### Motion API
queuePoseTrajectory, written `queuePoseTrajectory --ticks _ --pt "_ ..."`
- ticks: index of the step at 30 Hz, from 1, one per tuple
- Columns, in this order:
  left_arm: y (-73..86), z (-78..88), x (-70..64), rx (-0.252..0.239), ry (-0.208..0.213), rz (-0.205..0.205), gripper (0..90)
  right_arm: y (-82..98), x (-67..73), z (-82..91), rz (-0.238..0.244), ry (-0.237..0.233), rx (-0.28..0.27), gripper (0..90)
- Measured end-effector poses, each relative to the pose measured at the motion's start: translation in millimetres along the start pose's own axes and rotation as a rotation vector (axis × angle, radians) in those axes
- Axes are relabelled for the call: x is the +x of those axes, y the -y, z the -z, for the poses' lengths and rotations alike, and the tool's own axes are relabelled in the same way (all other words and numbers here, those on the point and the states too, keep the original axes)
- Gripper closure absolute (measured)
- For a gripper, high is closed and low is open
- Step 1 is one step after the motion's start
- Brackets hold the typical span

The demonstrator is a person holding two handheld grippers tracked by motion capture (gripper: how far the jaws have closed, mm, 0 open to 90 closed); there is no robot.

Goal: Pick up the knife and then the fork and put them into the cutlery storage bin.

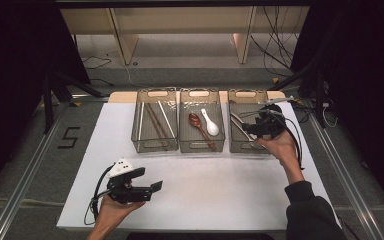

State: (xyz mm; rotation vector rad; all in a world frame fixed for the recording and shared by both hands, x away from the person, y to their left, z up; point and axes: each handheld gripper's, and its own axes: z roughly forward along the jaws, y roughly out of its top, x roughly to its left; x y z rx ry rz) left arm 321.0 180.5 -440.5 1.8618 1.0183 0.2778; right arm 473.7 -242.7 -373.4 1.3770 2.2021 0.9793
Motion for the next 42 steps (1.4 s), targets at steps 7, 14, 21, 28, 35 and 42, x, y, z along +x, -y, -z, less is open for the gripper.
queuePoseTrajectory --ticks 7,14,21,28,35,42 --pt "0.4 1.3 3.2 -0.009 0.009 0.004 16.6 25.8 14.7 25.5 -0.016 -0.068 -0.087 31.8" --pt "0.5 1.4 5.5 -0.01 0.013 0.003 16.6 55.4 32.2 44.6 -0.01 -0.143 -0.139 29.1" --pt "0.3 1.7 5.2 -0.014 0.016 0.002 16.5 78.3 45.1 56.7 0.003 -0.18 -0.182 26.5" --pt "0.4 1.6 5.2 -0.013 0.018 0.003 16.4 99.8 57.6 60.4 -0.003 -0.228 -0.21 24.3" --pt "0.3 2.7 4.2 -0.023 0.032 0.008 16.3 116.0 70.0 60.6 0.01 -0.251 -0.245 24.5" --pt "0.6 3.3 1.8 -0.036 0.047 0.004 16.2 132.2 79.8 59.9 0.04 -0.246 -0.271 23.9"
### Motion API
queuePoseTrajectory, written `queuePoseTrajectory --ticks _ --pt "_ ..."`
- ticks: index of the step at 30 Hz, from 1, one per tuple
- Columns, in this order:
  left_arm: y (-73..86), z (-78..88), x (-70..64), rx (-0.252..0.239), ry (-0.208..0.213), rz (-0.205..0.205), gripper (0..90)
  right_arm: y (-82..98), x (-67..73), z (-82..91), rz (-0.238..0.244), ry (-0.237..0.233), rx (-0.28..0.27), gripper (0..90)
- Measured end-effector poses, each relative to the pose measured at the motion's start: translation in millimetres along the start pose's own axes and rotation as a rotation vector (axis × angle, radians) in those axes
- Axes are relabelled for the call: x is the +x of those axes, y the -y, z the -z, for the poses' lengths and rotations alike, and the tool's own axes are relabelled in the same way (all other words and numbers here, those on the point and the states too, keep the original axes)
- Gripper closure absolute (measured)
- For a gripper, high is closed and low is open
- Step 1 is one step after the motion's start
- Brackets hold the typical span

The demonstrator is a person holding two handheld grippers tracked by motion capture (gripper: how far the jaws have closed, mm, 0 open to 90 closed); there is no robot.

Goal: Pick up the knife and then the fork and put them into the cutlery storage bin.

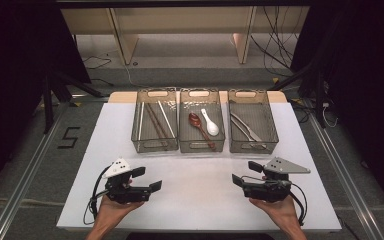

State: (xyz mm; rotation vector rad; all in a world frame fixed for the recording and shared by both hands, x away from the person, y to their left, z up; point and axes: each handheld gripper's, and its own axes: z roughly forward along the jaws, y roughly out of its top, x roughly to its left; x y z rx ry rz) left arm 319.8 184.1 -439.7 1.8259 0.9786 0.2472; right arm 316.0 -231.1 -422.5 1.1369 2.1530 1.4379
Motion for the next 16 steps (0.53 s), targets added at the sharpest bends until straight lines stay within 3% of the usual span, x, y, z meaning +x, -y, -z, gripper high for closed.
queuePoseTrajectory --ticks 16 --pt "0.5 1.4 0.3 -0.012 0.0 -0.003 16.1 9.2 2.2 -1.9 0.007 -0.006 -0.001 23.5"
